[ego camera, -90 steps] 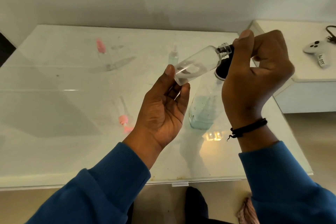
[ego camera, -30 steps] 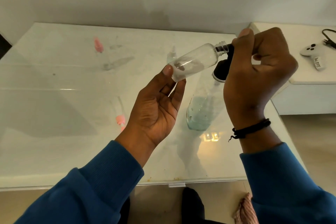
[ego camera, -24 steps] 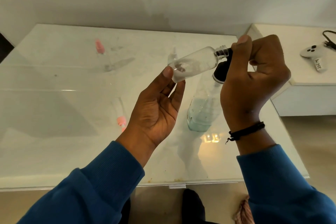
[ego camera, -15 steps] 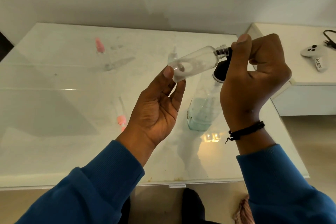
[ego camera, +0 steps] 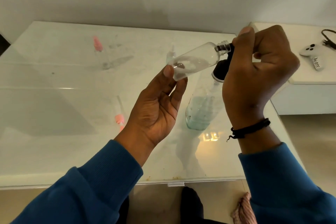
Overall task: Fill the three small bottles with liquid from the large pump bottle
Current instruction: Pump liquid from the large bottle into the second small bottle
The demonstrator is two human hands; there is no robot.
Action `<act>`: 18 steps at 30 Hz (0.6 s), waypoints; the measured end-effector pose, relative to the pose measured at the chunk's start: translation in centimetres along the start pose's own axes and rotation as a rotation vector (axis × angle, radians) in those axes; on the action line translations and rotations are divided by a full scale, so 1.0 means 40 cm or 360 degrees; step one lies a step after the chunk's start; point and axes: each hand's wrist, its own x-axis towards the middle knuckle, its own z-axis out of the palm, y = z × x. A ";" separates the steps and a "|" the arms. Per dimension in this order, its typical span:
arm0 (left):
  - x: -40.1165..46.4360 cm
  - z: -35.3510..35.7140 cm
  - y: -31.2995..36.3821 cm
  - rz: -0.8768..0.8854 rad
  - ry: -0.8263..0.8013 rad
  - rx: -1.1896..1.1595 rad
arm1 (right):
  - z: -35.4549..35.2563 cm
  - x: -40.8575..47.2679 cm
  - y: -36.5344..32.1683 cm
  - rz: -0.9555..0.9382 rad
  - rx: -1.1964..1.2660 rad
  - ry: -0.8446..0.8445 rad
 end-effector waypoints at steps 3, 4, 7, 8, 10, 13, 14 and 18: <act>0.000 -0.004 0.001 -0.0018 -0.0011 -0.0040 | -0.002 -0.016 -0.002 0.0005 0.0034 -0.0022; 0.000 -0.006 0.002 -0.0024 -0.0025 -0.0058 | -0.004 -0.019 0.000 0.0006 0.0040 -0.0031; 0.002 -0.007 0.003 -0.0025 -0.0028 -0.0036 | -0.005 -0.010 0.002 0.0019 0.0040 -0.0039; 0.002 -0.006 0.003 -0.0026 -0.0029 -0.0022 | -0.005 -0.005 0.002 0.0012 0.0029 -0.0030; 0.002 -0.004 0.002 -0.0029 -0.0023 -0.0011 | -0.003 -0.001 0.001 -0.0006 0.0019 -0.0014; 0.003 -0.008 0.001 -0.0046 -0.0030 -0.0050 | -0.005 -0.014 -0.001 -0.0004 0.0034 -0.0026; 0.003 -0.010 0.001 -0.0049 -0.0034 -0.0060 | -0.005 -0.018 -0.001 0.0003 0.0035 -0.0037; 0.005 -0.011 0.002 -0.0030 -0.0043 -0.0036 | -0.007 -0.007 0.002 0.0000 0.0024 -0.0039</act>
